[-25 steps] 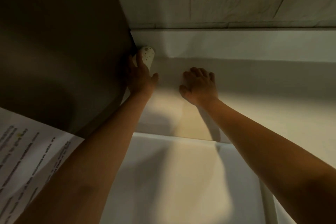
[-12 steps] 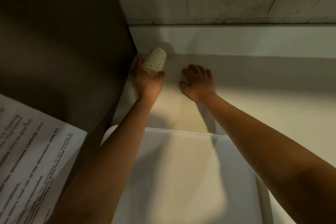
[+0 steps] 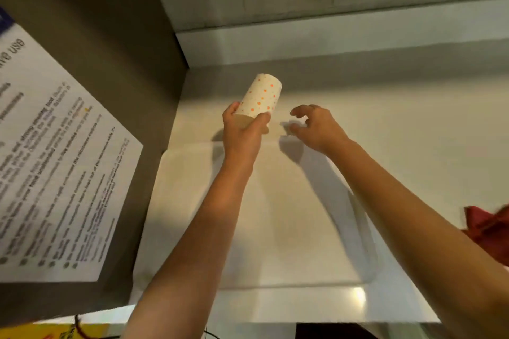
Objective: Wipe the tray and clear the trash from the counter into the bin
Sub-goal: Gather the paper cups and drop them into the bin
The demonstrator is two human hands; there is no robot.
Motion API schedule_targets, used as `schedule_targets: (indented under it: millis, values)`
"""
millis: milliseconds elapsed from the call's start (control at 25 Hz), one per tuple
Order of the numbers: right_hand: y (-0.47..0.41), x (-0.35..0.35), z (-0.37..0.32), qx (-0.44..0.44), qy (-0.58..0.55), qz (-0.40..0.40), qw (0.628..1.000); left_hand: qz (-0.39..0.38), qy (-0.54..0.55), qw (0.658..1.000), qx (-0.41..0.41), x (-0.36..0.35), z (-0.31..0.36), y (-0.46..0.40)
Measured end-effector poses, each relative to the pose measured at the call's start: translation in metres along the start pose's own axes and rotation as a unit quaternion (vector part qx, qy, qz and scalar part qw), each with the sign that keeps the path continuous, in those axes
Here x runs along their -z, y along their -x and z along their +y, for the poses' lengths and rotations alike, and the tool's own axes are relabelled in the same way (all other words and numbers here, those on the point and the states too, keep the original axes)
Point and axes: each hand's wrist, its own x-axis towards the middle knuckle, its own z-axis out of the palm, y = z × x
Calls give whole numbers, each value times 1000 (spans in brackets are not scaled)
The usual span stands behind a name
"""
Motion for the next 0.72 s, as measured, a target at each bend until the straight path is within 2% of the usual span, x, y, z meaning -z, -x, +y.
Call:
schedule_targets:
  millis: [320, 720]
  values:
    - [162, 27, 13, -40, -27, 129, 990, -141, 51, 989, 19, 13, -30, 121]
    - [276, 43, 74, -89, -32, 196, 976, -269, 32, 962, 26, -15, -68, 213]
